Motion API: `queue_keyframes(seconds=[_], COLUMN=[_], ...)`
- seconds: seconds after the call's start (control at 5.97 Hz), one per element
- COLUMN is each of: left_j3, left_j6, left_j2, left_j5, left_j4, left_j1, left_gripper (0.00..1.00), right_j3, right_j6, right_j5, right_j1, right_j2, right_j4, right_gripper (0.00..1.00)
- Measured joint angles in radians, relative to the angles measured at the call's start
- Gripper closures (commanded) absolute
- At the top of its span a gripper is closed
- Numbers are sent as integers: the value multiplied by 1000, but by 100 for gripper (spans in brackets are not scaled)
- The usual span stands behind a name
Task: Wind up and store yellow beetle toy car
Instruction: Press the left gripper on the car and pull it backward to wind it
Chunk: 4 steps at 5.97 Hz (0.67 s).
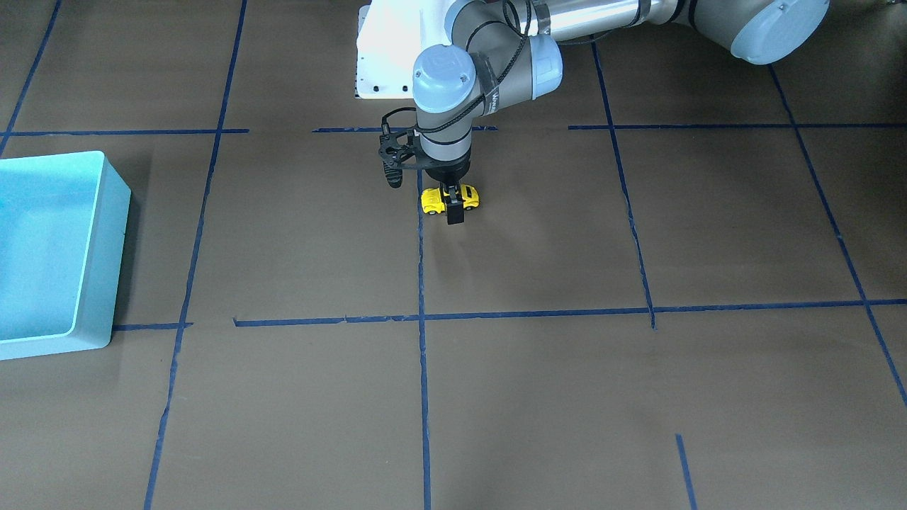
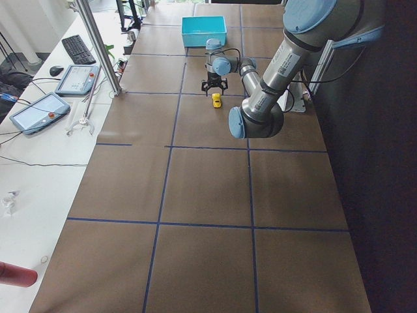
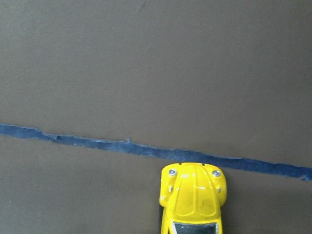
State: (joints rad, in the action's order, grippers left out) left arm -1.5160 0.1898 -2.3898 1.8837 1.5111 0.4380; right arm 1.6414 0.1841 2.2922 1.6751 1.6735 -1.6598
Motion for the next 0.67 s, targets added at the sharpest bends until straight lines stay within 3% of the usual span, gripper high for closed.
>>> queue_keyframes(seconds=[0.67], left_j3=[26], left_j6=[-6], left_j2=[-1], left_j5=[-13], left_j4=[43], left_j1=[-19], left_gripper=[0], right_j3=[0], right_j6=[0], right_j5=[1], right_j1=[0], right_j2=[0], right_j4=[0], right_gripper=[0])
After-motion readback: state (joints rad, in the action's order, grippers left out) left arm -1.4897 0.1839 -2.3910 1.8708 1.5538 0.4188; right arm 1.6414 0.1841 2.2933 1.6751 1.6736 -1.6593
